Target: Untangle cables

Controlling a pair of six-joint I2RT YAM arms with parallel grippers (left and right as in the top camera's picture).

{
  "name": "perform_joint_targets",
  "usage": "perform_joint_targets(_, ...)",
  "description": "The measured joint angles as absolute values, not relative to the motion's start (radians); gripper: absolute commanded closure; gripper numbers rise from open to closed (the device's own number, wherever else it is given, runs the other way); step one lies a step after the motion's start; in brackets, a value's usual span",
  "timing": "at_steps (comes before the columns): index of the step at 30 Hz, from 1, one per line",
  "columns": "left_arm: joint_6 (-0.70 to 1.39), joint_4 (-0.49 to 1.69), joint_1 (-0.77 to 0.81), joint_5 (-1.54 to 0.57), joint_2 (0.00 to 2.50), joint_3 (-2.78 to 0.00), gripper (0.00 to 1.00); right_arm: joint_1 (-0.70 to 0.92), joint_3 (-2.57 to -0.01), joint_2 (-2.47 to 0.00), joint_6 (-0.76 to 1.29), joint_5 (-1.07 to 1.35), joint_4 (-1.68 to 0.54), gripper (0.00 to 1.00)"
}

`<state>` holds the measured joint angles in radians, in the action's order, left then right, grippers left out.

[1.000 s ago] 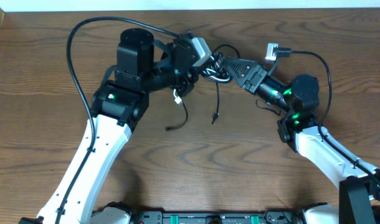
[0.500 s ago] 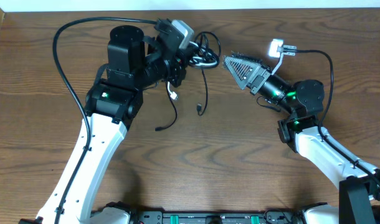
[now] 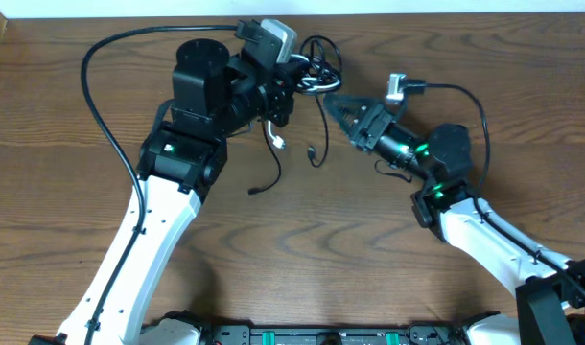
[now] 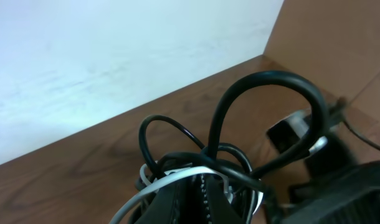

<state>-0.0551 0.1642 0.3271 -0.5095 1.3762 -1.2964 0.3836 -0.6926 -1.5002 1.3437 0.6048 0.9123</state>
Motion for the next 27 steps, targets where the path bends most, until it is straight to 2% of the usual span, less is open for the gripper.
perform_joint_targets(18, -0.04, 0.163, 0.332, -0.493, 1.376, -1.296, 0.93, 0.397, -0.692, -1.503, 1.379, 0.497, 0.891, 0.04)
perform_joint_targets(27, -0.039, 0.162, 0.332, -0.486, 1.376, -1.296, 0.92, 0.381, -0.692, -1.503, 1.423, 0.485, 0.931, 0.11)
